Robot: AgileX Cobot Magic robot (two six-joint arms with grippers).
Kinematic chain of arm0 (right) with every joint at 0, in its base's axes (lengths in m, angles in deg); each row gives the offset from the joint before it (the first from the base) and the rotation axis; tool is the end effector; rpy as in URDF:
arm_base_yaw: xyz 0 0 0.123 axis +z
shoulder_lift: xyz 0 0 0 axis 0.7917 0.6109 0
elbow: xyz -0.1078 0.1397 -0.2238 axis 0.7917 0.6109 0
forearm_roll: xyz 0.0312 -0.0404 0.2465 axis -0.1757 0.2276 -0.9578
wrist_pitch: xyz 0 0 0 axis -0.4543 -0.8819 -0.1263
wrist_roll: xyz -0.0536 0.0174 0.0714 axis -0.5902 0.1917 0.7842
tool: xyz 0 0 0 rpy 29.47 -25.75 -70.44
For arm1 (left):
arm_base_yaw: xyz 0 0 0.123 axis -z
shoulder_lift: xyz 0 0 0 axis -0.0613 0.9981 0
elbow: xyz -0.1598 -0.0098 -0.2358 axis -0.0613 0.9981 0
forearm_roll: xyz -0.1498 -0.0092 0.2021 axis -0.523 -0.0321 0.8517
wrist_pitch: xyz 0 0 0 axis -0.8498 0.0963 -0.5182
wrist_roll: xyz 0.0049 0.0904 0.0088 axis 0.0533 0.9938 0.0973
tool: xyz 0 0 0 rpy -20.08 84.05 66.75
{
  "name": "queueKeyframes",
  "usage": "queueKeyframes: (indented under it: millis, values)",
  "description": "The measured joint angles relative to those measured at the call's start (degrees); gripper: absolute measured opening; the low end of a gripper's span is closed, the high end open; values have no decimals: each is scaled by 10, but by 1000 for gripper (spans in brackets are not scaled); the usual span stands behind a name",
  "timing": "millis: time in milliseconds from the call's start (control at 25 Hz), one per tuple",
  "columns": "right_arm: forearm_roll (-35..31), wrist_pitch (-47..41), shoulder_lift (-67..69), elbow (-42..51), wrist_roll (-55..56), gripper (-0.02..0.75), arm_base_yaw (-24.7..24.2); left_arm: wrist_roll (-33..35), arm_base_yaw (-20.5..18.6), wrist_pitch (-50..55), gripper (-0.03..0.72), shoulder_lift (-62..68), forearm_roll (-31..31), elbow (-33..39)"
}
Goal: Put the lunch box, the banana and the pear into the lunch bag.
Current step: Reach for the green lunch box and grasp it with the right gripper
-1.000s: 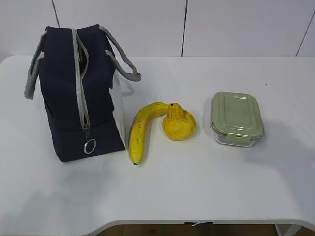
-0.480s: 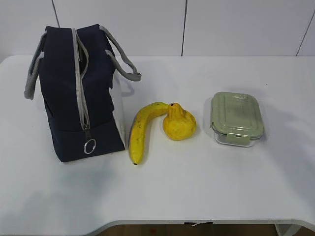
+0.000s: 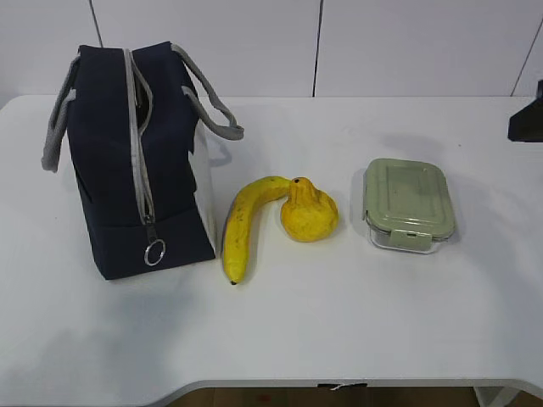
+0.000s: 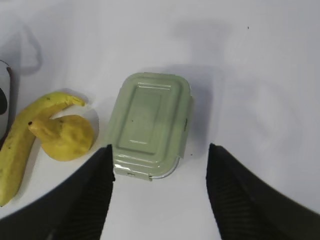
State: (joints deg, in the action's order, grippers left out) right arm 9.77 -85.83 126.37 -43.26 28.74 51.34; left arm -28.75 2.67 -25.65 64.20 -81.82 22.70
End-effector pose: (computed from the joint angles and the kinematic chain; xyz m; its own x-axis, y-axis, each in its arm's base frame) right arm 0.2425 0.0097 0.3168 -0.6724 0.1611 -0.7224 0.0052 0.9770 0.2131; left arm -0.0082 -0.0006 0.2821 -0.4744 0.0004 -0.8803 -0.0065 1.0000 0.0039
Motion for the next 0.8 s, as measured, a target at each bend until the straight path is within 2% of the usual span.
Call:
queueKeyframes:
  millis: [240, 600, 800]
  values:
    - [-9, -35, 77, -44, 0, 474, 0, 0, 0, 0, 241, 0, -2, 0]
    - [-14, -219, 229, -211, -6, 474, 0, 0, 0, 0, 246, 2, -2, 0]
    - [-55, -254, 276, -257, -27, 485, -16, 0, 0, 0, 246, 2, -2, 0]
